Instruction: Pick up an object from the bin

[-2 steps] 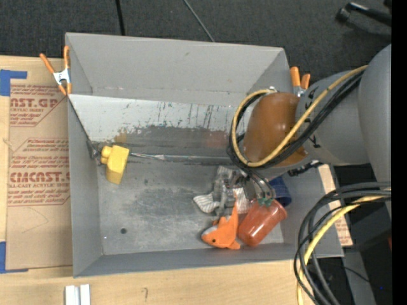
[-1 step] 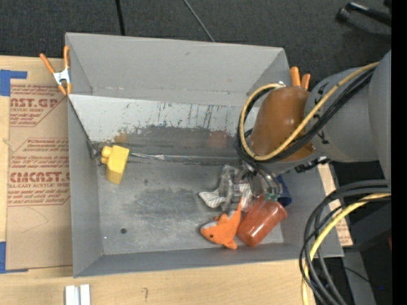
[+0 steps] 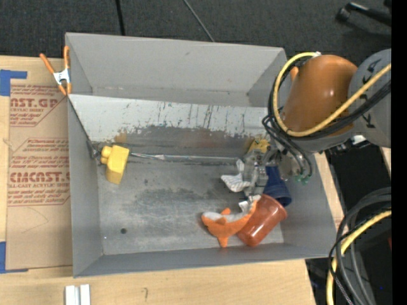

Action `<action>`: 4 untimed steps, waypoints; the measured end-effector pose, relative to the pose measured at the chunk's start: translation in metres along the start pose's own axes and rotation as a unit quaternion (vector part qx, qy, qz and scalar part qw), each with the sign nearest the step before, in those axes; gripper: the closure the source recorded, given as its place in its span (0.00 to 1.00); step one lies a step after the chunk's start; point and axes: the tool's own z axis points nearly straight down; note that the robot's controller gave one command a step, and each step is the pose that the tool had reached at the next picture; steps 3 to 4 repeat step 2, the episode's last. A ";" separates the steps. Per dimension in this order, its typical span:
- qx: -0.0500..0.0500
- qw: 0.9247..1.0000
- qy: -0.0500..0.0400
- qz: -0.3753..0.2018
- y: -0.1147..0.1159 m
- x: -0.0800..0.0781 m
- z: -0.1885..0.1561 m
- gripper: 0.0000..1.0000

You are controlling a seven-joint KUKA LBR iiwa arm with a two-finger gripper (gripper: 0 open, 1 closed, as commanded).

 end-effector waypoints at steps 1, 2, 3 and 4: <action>0.000 1.000 0.000 0.000 0.000 0.000 0.000 1.00; 0.000 1.000 0.002 0.005 0.000 0.002 -0.035 1.00; 0.000 1.000 0.002 0.005 0.000 0.002 -0.035 1.00; 0.000 1.000 0.002 0.005 0.000 0.002 -0.035 1.00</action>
Offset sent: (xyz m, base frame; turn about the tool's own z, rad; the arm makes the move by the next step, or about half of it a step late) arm -0.0028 -0.0012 0.0555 0.0169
